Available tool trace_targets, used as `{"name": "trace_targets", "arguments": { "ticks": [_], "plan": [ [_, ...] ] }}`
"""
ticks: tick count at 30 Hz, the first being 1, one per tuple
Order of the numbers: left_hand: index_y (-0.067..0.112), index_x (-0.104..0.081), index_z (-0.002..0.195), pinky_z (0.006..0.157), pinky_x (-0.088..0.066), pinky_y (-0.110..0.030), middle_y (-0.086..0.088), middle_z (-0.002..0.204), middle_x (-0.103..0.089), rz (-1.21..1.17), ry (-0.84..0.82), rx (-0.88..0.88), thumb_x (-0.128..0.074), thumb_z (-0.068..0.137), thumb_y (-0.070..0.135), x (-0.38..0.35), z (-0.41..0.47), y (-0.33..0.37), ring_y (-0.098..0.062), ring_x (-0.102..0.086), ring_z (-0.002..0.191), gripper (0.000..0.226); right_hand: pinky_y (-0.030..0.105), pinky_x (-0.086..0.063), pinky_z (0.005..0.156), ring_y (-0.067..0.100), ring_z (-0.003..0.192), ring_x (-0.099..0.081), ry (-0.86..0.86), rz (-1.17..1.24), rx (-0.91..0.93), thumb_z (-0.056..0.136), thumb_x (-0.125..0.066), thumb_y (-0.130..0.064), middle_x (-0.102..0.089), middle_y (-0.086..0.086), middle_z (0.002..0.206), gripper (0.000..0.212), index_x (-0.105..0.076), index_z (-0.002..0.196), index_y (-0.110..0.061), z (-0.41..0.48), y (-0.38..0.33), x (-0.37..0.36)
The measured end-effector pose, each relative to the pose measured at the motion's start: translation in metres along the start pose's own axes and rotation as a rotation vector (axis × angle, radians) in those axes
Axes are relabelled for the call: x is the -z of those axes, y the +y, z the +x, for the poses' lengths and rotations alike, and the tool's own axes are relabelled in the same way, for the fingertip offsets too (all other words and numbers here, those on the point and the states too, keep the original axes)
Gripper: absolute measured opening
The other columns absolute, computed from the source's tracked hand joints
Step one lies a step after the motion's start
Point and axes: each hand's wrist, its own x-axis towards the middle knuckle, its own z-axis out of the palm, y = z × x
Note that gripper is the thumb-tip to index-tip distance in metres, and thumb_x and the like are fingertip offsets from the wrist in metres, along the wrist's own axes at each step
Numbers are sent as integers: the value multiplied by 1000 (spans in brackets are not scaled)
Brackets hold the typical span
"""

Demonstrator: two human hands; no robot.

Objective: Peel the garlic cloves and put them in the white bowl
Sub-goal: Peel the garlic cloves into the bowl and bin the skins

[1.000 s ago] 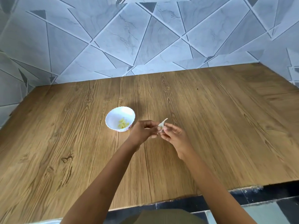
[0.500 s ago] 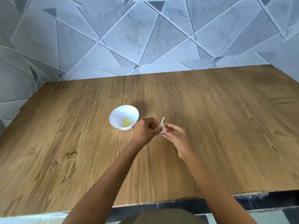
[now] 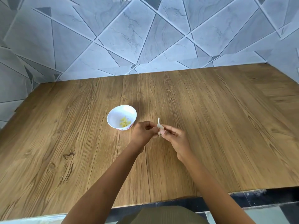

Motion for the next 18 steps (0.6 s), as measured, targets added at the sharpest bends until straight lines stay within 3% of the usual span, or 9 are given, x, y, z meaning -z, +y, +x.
{"name": "trace_targets", "arguments": {
  "ticks": [4,8,10,12,15,18],
  "plan": [
    [18,-59,109,64,-56,-22,-14,96,-67,-165,-38,19,-63,85,2,-1,-4,1,-18,-68,76,29,15,-51,77,6,92,-68,-42,-59,29,85,-65,-2,-72,0,96,36,-61,120,-9,0,-2,0],
    [28,-56,122,63,-55,-24,0,111,-52,466,88,-422,-68,80,12,1,2,-2,-13,-63,68,46,21,-54,80,12,92,-69,-17,-74,21,84,-68,-4,-72,5,99,35,-64,118,-4,2,-1,3],
    [24,-65,113,62,-53,-31,0,117,-54,748,43,-656,-61,81,23,6,6,0,-16,-61,77,32,17,-53,77,10,92,-68,-23,-110,12,81,-71,-4,-71,4,100,35,-65,116,-5,3,-4,6],
    [16,-71,98,64,-54,-37,-1,106,-65,877,-54,-819,-56,82,24,10,11,-2,-22,-62,86,24,16,-52,73,11,92,-68,-38,-147,13,79,-74,-8,-70,2,99,36,-64,114,-12,5,-8,10],
    [10,-72,95,65,-54,-40,-4,90,-71,765,-64,-787,-60,82,17,12,12,2,-23,-66,79,19,19,-53,73,13,94,-68,-20,-117,0,79,-74,-14,-69,1,101,43,-58,120,-17,7,-9,14],
    [9,-73,94,62,-54,-37,-6,82,-71,666,-17,-724,-61,83,18,7,13,3,-20,-66,68,19,23,-54,82,12,94,-66,-4,-58,-9,80,-73,-11,-70,1,99,32,-66,111,-12,5,-5,11]
  ]
}}
